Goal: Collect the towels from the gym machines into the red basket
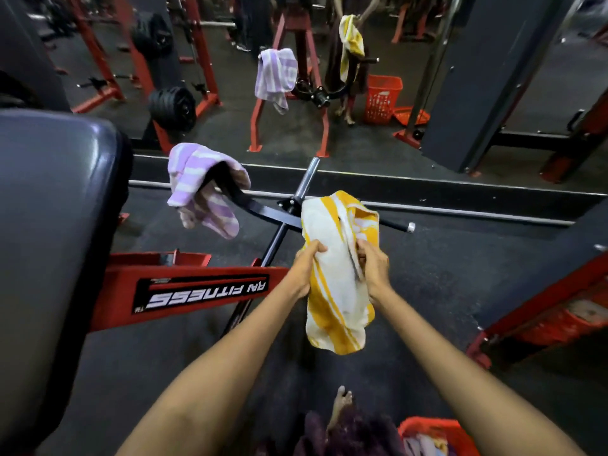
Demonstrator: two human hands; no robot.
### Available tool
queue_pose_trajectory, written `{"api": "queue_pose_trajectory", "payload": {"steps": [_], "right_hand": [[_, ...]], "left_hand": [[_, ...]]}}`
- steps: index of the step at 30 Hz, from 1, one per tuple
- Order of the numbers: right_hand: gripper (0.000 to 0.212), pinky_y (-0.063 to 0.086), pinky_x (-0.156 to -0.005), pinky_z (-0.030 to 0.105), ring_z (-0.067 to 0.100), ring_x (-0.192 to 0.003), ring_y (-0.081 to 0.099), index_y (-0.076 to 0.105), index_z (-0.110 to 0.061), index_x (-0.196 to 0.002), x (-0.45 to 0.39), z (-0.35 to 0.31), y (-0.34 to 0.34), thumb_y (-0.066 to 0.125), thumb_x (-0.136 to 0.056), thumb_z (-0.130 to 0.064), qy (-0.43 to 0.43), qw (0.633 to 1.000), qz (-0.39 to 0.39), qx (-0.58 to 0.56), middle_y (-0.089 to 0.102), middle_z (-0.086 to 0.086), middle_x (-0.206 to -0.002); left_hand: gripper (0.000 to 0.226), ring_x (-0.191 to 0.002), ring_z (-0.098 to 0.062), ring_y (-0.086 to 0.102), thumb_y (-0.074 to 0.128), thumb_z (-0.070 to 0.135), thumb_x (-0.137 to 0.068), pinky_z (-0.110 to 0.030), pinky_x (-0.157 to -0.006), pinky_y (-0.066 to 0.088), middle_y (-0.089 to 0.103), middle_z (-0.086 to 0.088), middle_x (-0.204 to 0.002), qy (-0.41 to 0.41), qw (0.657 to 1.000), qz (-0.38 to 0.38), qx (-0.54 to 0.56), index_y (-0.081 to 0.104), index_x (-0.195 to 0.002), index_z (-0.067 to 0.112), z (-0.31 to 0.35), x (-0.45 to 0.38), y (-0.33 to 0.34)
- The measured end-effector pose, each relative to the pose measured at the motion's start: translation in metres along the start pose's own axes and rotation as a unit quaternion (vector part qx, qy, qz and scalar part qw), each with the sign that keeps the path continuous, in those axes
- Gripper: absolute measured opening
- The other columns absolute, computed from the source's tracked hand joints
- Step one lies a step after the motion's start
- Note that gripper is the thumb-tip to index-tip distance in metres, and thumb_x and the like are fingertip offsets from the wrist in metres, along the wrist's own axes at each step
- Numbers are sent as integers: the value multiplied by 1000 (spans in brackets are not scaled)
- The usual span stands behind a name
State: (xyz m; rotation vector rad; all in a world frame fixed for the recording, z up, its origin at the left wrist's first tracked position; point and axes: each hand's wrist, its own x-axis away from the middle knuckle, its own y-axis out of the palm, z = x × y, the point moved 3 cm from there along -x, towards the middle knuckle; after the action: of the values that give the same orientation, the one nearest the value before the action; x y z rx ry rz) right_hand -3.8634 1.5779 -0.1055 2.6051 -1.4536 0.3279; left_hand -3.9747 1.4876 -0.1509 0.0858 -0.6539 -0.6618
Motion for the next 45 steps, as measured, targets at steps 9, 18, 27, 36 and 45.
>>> {"api": "queue_pose_trajectory", "payload": {"steps": [9,18,27,36,45], "right_hand": [[40,55,-64,22,17,-78,64,57,-18,-99,62,23,-1,64,-79,-52,123,986,-108,-17,71,-7,-82],[28,56,-66,33,23,-56,68,66,-9,-82,145,39,16,45,-90,-26,223,930,-294,-11,71,10,-61],[37,54,-66,34,23,-69,70,68,-13,-100,245,96,-22,51,-90,-45,272,883,-382,5,74,8,-72],[35,56,-76,40,26,-79,69,77,-21,-87,380,146,-6,58,-85,-50,288,821,-484,92,75,9,-80],[57,57,-83,45,27,-90,71,69,-16,-109,600,200,34,72,-69,-56,263,680,-646,226,72,12,-105]], "left_hand": [[30,-71,-27,64,41,18,-75,-32,-74,49,70,-11,-74,-14,995,-56,80,64,-91,7,-3,142,-20],[44,-73,-28,57,57,23,-45,-31,-72,48,60,-13,-81,34,985,67,154,58,-87,10,-59,230,-66],[50,-95,-25,59,67,41,-42,-44,-97,48,61,-11,-95,90,939,283,171,64,-85,15,-177,321,-82],[19,-84,-16,68,66,34,-86,-28,-75,55,73,-3,-92,152,875,374,268,71,-91,16,-258,478,-100],[23,-96,-18,66,61,36,-90,-30,-87,55,71,-1,-99,207,730,580,295,67,-100,16,-356,676,-154]]}}
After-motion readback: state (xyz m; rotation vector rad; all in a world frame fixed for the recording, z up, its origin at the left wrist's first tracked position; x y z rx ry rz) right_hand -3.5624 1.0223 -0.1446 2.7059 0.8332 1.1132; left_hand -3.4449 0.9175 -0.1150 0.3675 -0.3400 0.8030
